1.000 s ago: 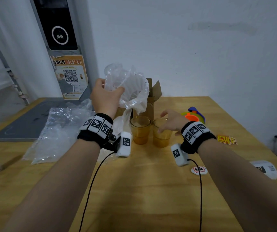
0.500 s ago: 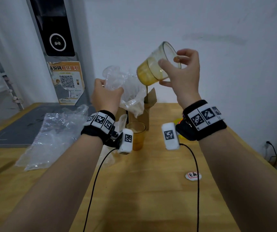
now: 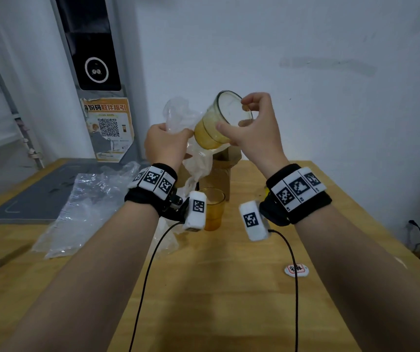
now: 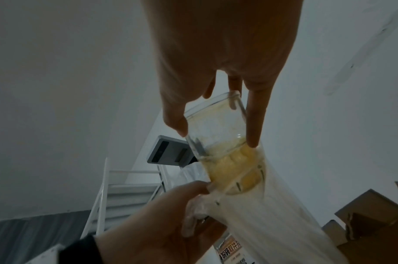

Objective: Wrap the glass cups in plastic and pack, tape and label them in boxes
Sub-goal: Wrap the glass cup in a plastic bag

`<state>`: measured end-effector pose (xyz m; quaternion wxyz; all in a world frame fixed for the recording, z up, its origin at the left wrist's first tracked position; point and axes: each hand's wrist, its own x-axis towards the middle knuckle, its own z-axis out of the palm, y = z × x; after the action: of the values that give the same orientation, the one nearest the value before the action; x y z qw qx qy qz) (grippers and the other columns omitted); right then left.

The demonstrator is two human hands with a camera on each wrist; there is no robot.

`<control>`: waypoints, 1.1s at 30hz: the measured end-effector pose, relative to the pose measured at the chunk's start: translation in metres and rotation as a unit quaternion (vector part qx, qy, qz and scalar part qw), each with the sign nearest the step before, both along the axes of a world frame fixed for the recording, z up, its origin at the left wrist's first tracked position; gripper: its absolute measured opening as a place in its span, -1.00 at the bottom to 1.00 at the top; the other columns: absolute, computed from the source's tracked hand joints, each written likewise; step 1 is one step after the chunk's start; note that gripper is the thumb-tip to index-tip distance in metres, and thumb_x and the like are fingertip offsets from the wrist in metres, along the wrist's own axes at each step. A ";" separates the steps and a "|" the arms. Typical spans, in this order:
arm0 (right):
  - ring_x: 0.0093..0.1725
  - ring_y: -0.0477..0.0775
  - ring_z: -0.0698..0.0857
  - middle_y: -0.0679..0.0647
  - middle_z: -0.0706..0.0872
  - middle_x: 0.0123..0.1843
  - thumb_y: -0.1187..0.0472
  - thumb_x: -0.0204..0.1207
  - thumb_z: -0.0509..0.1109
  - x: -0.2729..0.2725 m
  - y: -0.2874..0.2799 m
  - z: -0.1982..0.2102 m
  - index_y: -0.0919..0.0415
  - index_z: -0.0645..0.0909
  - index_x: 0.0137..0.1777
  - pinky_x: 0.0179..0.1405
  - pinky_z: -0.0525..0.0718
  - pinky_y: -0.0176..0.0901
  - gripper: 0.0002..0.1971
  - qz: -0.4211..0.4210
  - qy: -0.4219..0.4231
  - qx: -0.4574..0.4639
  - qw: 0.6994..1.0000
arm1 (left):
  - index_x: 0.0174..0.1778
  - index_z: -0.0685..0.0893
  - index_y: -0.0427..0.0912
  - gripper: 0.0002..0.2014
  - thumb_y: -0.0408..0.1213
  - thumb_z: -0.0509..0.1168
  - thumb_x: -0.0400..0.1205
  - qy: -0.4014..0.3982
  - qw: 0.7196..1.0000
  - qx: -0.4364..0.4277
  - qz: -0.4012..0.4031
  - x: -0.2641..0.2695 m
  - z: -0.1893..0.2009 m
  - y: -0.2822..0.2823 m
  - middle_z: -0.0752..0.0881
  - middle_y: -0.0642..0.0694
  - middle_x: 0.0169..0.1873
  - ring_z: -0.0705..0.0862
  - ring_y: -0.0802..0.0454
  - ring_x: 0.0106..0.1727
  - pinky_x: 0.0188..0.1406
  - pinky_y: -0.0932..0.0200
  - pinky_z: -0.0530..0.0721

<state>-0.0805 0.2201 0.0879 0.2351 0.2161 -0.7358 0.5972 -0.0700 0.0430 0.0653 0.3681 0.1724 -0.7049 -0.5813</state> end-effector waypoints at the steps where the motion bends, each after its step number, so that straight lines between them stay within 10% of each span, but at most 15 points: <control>1: 0.25 0.04 0.63 -0.12 0.51 0.28 0.00 0.29 0.73 0.000 0.000 0.000 -0.06 0.43 0.27 0.19 0.76 0.06 -0.35 -0.005 0.013 0.019 1.000 | -0.18 0.77 -0.10 -0.82 -0.16 0.62 0.45 0.002 1.000 -0.004 0.002 -0.001 -0.001 -0.001 0.83 -0.02 -0.25 0.81 0.03 -0.43 -0.43 -0.08 0.86; 6: 0.35 -0.08 0.52 -0.01 0.47 0.35 0.06 0.31 0.74 0.000 -0.002 -0.001 -0.03 0.41 0.33 0.30 0.68 -0.04 -0.31 -0.014 0.064 0.106 0.992 | -0.32 0.77 -0.13 -0.70 0.04 0.58 0.45 -0.007 1.000 -0.016 0.010 0.002 0.000 0.005 0.80 -0.01 -0.45 0.83 -0.09 -0.38 -0.25 -0.17 0.88; 11: 0.22 0.01 0.57 -0.01 0.28 0.36 0.11 0.32 0.74 0.000 0.000 -0.001 -0.04 0.31 0.70 0.30 0.69 -0.12 -0.03 -0.002 0.050 0.220 0.974 | -0.14 0.80 -0.28 -0.50 0.16 0.53 0.36 0.009 1.000 -0.025 0.004 0.006 0.000 0.010 0.85 -0.23 -0.24 0.84 -0.26 -0.23 -0.17 -0.26 0.87; 19: -0.09 0.15 0.54 0.16 0.35 0.37 0.02 0.27 0.74 0.007 0.000 0.006 0.07 0.46 0.57 -0.04 0.63 -0.07 -0.14 -0.043 0.181 0.317 0.930 | -0.33 0.59 -0.16 -0.65 0.02 0.54 0.45 0.022 1.000 0.010 -0.014 0.007 -0.002 0.012 0.75 -0.19 -0.34 0.78 -0.17 -0.30 -0.19 -0.21 0.84; 25: 0.20 0.02 0.58 0.02 0.33 0.37 -0.10 0.27 0.73 -0.008 -0.010 0.001 0.06 0.34 0.57 0.09 0.74 -0.10 -0.07 -0.041 -0.052 0.120 0.991 | -0.34 0.56 -0.09 -0.69 -0.06 0.54 0.51 0.095 0.995 -0.025 -0.013 0.010 0.002 0.020 0.64 -0.03 -0.36 0.58 -0.03 -0.30 -0.27 0.01 0.63; 28: 0.27 0.12 0.64 0.15 0.39 0.49 -0.06 0.21 0.77 -0.014 -0.012 0.004 0.20 0.35 0.59 -0.23 0.89 0.05 0.00 0.029 -0.216 -0.076 0.973 | -0.19 0.70 -0.13 -0.65 0.09 0.53 0.42 0.080 0.996 -0.021 -0.035 0.010 -0.002 0.023 0.81 -0.14 -0.23 0.78 -0.17 -0.17 -0.04 -0.17 0.79; 33: 0.02 0.11 0.81 0.09 0.43 0.45 -0.10 0.29 0.76 -0.015 -0.003 0.007 0.08 0.34 0.58 -0.29 0.86 -0.03 -0.06 0.005 -0.131 0.070 0.989 | -0.13 0.74 -0.29 -0.69 -0.09 0.58 0.53 0.085 0.994 0.006 -0.072 0.010 -0.001 0.020 0.81 -0.24 -0.22 0.75 -0.01 -0.27 -0.27 0.00 0.81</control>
<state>-0.0957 0.2176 0.0954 0.1180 0.1551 -0.7992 0.5685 -0.0597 0.0630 0.0644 0.3828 0.0736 -0.6782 -0.6230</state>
